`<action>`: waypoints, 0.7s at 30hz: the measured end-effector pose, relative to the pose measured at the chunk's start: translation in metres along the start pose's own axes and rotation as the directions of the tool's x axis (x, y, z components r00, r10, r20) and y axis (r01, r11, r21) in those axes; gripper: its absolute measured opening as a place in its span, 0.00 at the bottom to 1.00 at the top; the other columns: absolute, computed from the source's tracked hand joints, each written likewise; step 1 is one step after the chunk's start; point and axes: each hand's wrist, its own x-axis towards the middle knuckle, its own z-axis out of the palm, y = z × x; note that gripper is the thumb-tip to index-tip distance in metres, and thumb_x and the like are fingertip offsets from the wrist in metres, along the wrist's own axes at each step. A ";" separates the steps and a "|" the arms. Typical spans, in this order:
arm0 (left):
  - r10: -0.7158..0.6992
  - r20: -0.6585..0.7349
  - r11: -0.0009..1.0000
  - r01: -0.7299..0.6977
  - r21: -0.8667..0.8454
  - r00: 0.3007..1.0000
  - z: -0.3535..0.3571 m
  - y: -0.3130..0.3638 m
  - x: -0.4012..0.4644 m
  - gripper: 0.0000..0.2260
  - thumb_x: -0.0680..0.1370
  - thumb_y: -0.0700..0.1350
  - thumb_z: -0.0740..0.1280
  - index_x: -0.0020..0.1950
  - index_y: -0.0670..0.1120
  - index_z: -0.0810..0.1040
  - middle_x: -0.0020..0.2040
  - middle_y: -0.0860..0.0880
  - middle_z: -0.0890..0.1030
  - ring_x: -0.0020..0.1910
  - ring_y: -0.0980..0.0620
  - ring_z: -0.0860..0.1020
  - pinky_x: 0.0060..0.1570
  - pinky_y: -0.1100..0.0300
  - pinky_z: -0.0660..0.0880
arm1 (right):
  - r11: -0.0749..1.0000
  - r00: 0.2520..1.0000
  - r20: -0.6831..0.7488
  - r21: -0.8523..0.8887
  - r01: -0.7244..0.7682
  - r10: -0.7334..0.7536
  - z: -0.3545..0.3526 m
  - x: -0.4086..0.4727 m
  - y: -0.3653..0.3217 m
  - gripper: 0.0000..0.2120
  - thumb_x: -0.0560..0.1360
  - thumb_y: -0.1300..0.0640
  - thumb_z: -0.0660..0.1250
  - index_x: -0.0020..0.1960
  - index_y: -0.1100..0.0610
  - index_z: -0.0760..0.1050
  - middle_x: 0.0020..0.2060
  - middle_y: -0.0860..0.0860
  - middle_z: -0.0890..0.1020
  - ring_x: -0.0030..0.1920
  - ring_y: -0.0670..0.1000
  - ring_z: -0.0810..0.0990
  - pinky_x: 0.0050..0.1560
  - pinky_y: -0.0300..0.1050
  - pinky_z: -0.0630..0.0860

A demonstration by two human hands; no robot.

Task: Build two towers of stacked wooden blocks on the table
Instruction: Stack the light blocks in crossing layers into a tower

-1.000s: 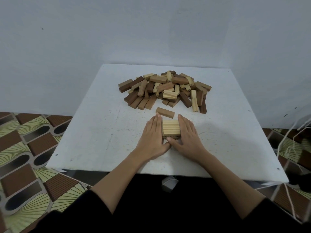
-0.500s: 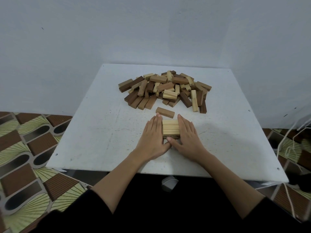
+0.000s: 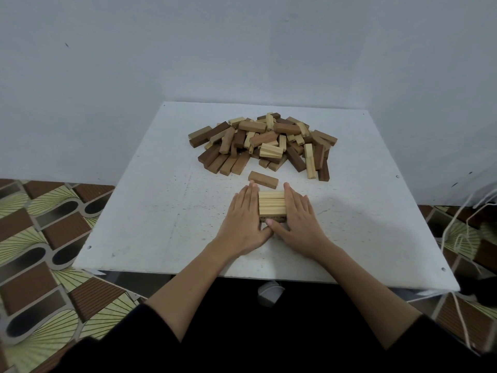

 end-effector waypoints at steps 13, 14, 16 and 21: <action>0.013 -0.017 0.999 -0.013 -0.051 1.000 -0.003 0.002 -0.002 0.43 0.75 0.54 0.65 0.77 0.40 0.41 0.78 0.44 0.45 0.77 0.48 0.46 0.75 0.54 0.45 | 0.995 1.000 -0.007 0.097 0.012 -0.011 -0.007 -0.004 -0.001 0.41 0.71 0.38 0.45 0.76 0.60 0.41 0.76 0.54 0.51 0.75 0.51 0.48 0.75 0.51 0.43; 0.016 -0.020 0.999 -0.017 -0.050 1.000 -0.004 0.002 -0.002 0.43 0.75 0.54 0.65 0.77 0.40 0.42 0.78 0.44 0.45 0.77 0.48 0.46 0.75 0.53 0.45 | 0.995 1.000 -0.014 0.094 0.017 -0.016 -0.006 -0.004 0.000 0.42 0.70 0.37 0.43 0.76 0.60 0.41 0.76 0.54 0.52 0.75 0.51 0.49 0.75 0.51 0.43; 0.020 -0.020 0.998 -0.021 -0.051 1.000 -0.004 0.002 -0.003 0.42 0.75 0.53 0.65 0.77 0.39 0.42 0.78 0.44 0.45 0.77 0.48 0.46 0.75 0.53 0.45 | 0.996 0.999 -0.026 0.087 0.023 -0.021 -0.004 -0.003 0.002 0.43 0.68 0.37 0.40 0.76 0.60 0.42 0.75 0.54 0.54 0.74 0.51 0.51 0.75 0.51 0.43; 0.013 -0.018 0.999 -0.014 -0.048 1.000 -0.003 0.003 -0.002 0.42 0.75 0.54 0.65 0.77 0.39 0.42 0.78 0.44 0.45 0.77 0.48 0.46 0.75 0.54 0.44 | 0.997 0.999 -0.035 0.074 0.027 -0.025 -0.001 -0.002 0.004 0.43 0.68 0.36 0.39 0.77 0.60 0.42 0.75 0.54 0.55 0.74 0.51 0.52 0.75 0.51 0.43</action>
